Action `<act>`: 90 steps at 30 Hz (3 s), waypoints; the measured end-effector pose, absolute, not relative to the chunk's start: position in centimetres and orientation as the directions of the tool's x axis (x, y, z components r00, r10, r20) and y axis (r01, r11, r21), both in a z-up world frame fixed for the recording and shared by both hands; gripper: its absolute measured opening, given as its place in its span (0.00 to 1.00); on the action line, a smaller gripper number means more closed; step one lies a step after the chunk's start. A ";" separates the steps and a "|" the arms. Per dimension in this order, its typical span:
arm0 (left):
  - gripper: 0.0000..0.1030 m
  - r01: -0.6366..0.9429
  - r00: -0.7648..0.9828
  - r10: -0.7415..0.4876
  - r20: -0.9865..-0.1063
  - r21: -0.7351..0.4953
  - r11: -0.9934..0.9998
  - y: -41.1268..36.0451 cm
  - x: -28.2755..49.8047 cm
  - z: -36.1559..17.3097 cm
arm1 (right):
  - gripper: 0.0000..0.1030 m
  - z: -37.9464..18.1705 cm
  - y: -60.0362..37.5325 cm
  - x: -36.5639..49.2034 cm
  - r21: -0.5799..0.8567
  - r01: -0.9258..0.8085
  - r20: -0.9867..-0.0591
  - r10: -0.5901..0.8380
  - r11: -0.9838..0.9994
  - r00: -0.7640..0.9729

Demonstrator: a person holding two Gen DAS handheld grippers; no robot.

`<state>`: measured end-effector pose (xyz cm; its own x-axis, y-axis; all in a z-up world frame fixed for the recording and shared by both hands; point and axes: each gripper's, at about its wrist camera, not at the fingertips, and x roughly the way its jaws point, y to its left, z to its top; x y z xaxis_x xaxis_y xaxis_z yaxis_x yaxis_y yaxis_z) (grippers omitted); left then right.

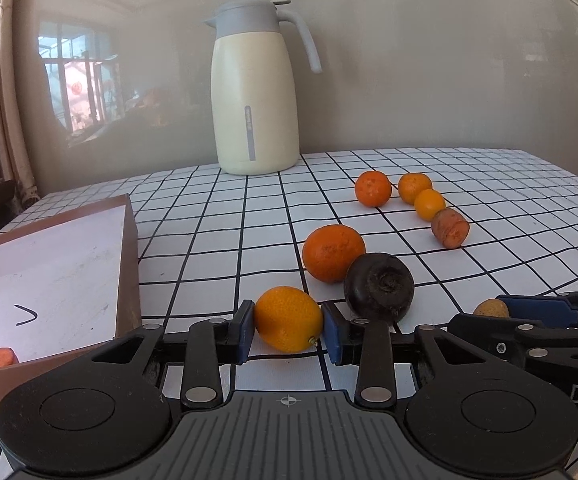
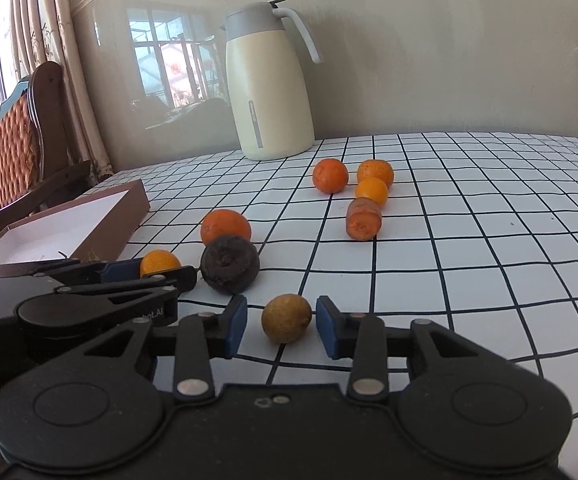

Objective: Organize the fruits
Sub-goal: 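Grasp the brown kiwi with the right tool while the left tool grasps an orange, then carry the kiwi and orange over the brown box with both tools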

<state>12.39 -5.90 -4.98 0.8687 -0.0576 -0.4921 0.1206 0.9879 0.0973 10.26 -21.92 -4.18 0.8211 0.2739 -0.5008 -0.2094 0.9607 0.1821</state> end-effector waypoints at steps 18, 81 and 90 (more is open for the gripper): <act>0.35 0.154 0.872 -0.088 -0.481 0.100 0.983 -5.8 9.9 -4.4 | 0.18 -3.3 -22.1 9.4 0.156 -0.214 -0.473 0.263 0.964 0.841; 0.35 -0.136 0.970 0.130 -0.206 -0.019 0.990 6.7 2.1 1.6 | 0.18 2.4 -11.9 7.0 0.123 -0.477 -0.178 0.493 0.870 0.852; 0.35 -0.220 0.958 0.210 -0.196 -0.034 0.975 9.5 2.3 2.1 | 0.18 2.6 -9.2 7.9 0.123 -0.508 -0.175 0.523 0.852 0.834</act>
